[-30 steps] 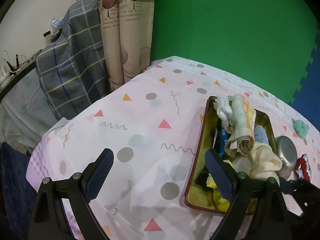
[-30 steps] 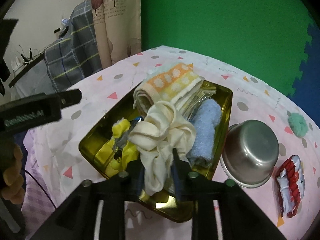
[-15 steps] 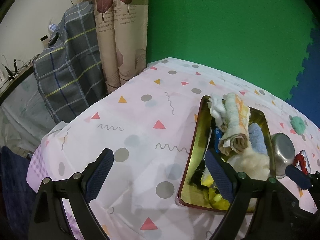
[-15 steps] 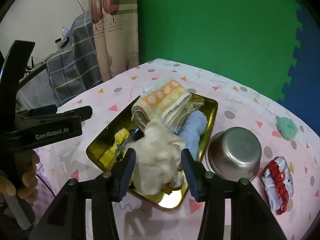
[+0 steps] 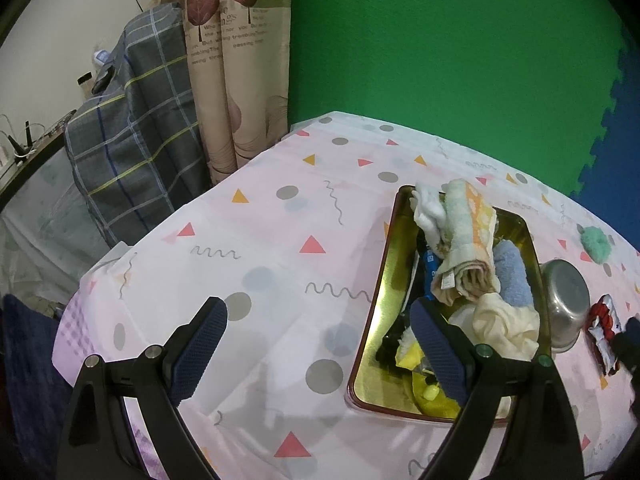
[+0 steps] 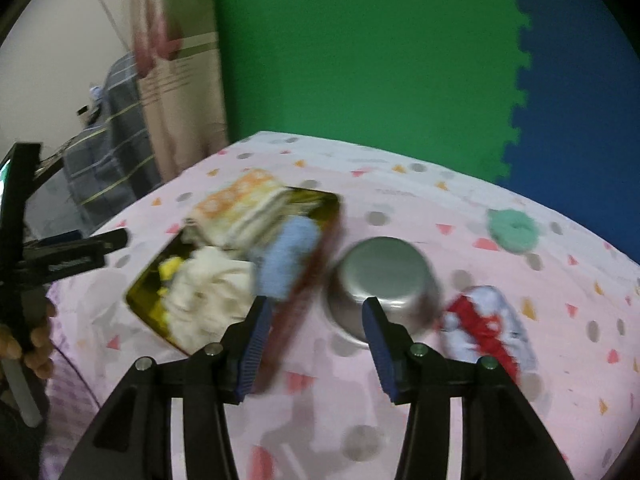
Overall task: Organize soft objects
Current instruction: 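Grasp the blue-white satin pouch with red ruffle using the right gripper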
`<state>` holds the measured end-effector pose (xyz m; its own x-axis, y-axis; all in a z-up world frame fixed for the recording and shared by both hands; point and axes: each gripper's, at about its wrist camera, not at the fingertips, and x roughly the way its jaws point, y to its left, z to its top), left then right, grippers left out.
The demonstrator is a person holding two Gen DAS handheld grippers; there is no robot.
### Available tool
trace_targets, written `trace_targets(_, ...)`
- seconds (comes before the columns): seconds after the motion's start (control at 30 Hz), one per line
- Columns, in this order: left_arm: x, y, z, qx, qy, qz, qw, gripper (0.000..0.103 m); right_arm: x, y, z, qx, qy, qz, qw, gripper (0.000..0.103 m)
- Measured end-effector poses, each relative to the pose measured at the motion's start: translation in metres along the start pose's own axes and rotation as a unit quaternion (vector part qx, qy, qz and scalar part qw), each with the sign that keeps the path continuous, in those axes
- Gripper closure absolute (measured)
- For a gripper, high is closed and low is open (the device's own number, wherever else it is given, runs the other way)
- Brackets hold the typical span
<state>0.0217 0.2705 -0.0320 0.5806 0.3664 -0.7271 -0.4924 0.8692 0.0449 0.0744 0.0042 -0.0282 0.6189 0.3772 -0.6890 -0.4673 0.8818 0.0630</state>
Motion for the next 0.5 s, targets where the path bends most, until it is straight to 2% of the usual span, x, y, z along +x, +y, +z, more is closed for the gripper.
trace_targets(0.23, 0.000, -0.002, -0.001, 0.006, -0.001, 0.000, 1.0000, 0.012, 0.003, -0.068, -0.012, 0.034, 0.009, -0.066, 0.997, 0.054)
trace_targets(0.5, 0.001, -0.012, -0.001, 0.022, -0.005, -0.001, 0.9997, 0.011, 0.033, -0.112, -0.024, 0.056, 0.036, -0.096, 0.993, 0.054)
